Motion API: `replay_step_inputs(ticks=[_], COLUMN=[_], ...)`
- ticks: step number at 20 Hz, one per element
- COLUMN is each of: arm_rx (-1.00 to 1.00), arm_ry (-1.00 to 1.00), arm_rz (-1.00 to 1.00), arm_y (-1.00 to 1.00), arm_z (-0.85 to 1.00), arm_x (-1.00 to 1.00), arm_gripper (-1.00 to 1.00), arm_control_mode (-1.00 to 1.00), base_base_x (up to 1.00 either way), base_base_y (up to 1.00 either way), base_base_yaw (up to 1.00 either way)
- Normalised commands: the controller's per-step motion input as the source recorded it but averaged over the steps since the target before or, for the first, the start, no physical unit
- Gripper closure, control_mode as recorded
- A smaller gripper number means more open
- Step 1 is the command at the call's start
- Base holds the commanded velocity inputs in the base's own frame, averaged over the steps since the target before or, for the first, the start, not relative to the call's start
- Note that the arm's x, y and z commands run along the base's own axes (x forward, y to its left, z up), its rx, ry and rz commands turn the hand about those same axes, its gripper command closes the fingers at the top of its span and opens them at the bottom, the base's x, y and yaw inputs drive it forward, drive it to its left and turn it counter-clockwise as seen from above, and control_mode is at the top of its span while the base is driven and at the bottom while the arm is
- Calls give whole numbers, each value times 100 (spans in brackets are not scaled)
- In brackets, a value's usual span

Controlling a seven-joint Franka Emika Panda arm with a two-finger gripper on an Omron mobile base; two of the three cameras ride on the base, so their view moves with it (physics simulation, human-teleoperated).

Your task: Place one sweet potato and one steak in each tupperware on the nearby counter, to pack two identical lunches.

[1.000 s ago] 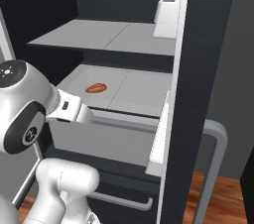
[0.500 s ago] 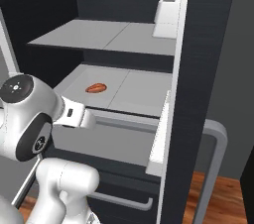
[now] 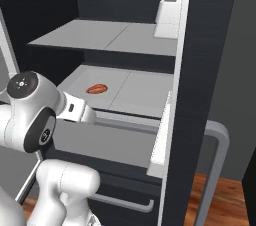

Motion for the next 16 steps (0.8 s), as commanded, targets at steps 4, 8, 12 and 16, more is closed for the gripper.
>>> replay_step_inputs(ticks=[4,8,12,16], arm_rx=[7,10,11,4], arm_ry=[0,1,1,0], arm_rz=[-4,-6,-7,-7], arm_y=[16,1,0,5], arm_z=[-8,-6,-14,-16], arm_x=[29,35,42,41], arm_gripper=[-100,-100,-100,-100], arm_control_mode=[-100,-100,-100,-100], base_base_x=[0,0,0,0], base_base_y=[0,0,0,0], base_base_yaw=[0,0,0,0])
